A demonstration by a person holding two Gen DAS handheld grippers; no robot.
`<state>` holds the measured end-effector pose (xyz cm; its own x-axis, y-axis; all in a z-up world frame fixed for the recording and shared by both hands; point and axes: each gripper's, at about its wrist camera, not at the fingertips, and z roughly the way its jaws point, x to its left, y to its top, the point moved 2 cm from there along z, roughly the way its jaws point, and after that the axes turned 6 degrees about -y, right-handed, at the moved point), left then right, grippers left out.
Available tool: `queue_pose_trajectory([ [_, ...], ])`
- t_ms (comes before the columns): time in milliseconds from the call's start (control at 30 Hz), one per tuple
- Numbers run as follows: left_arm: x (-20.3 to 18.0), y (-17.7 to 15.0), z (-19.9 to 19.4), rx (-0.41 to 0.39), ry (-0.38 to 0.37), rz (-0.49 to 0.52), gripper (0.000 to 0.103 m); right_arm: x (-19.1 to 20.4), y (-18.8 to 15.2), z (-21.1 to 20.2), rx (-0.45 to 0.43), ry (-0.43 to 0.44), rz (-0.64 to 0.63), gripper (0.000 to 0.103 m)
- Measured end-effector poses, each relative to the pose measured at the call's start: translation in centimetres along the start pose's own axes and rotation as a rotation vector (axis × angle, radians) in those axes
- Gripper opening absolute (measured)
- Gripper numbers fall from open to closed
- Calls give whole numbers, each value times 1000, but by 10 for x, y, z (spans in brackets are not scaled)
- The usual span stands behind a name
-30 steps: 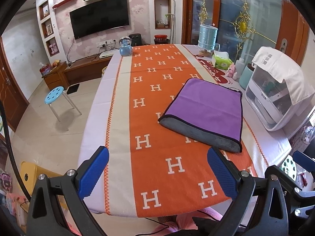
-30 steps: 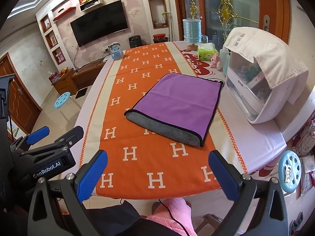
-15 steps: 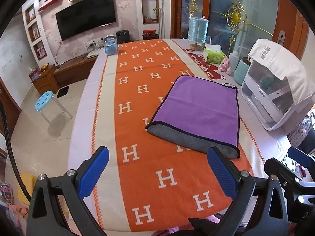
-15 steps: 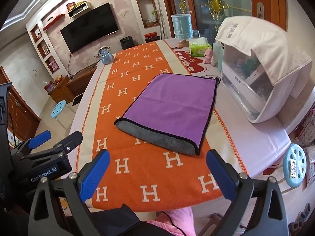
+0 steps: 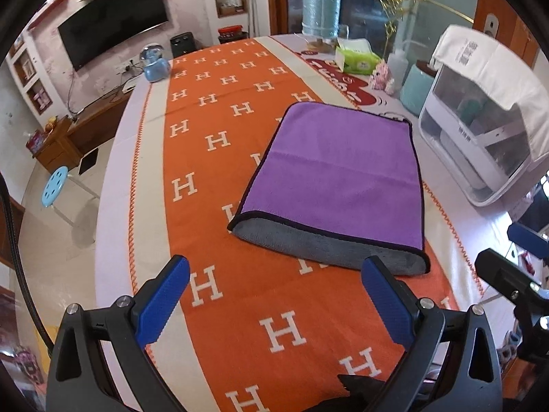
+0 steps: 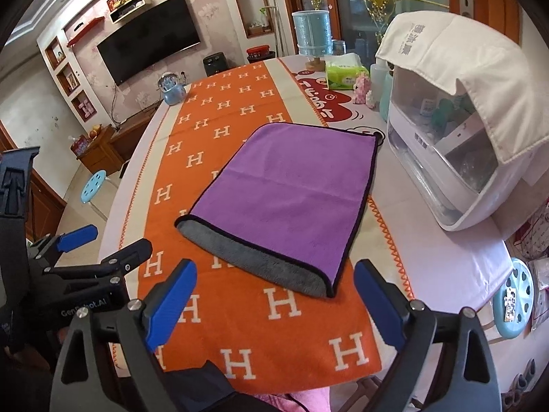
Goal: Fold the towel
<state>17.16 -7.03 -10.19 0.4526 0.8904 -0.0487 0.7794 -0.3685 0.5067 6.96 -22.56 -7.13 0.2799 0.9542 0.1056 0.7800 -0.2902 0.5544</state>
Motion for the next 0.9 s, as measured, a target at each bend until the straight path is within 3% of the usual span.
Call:
queue_pose_trajectory([
  [300,12,19,47,80,4,96,100,-6,6,36,21,44,-132,92],
  [533,23,28,74,90,8,198,100,-10,5,58,41,67,-221,90],
  [767,21,26,99,90,-41,347,100,-16,-4,76,85,119,-253,86],
  [900,20,23,113,124,-71,377,100,-22,-11,88,116,126,-241,81],
])
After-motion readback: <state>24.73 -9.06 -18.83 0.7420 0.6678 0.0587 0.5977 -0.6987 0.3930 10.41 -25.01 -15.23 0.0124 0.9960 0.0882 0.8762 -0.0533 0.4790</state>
